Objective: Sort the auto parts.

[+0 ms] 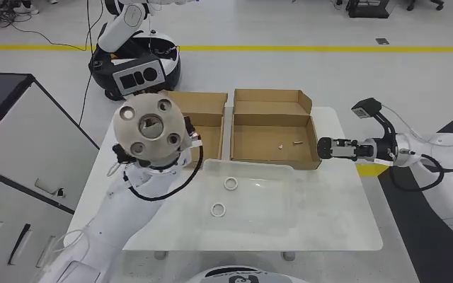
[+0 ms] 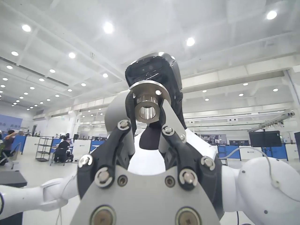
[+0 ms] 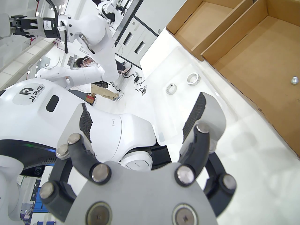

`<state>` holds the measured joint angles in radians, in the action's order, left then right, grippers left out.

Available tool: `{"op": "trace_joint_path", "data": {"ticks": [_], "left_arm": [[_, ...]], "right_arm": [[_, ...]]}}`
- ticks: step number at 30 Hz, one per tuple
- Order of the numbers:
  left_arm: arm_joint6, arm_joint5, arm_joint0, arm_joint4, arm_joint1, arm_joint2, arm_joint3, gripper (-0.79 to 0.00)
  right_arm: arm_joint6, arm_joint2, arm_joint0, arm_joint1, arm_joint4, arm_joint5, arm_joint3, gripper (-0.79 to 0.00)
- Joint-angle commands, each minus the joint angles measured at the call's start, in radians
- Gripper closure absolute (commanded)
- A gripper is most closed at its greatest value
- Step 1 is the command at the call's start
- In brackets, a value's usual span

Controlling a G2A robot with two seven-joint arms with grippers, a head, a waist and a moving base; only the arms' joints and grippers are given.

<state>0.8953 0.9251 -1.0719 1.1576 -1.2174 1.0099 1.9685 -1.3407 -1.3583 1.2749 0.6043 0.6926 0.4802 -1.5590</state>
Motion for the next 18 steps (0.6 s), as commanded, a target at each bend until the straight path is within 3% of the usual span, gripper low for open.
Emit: {"op": "trace_joint_path", "data": {"ticks": [1,10,18], "left_arm": [[0.01,-0.01,-0.004,0.02,-0.005,0.007,0.006,0.0],[0.05,-0.051,-0.024,-0.014,-0.028,0.045,-0.013,0.0],[0.078,-0.078,-0.033,-0.214,-0.032,0.078,-0.068,0.0]], "right_arm": [[0.0,0.0,0.0,0.0,0.0,0.0,0.0,-0.785],[0.0,0.0,0.0,0.0,0.0,0.0,0.0,-0.785],[0.0,0.0,0.0,0.0,0.0,0.0,0.0,-0.785]]}}
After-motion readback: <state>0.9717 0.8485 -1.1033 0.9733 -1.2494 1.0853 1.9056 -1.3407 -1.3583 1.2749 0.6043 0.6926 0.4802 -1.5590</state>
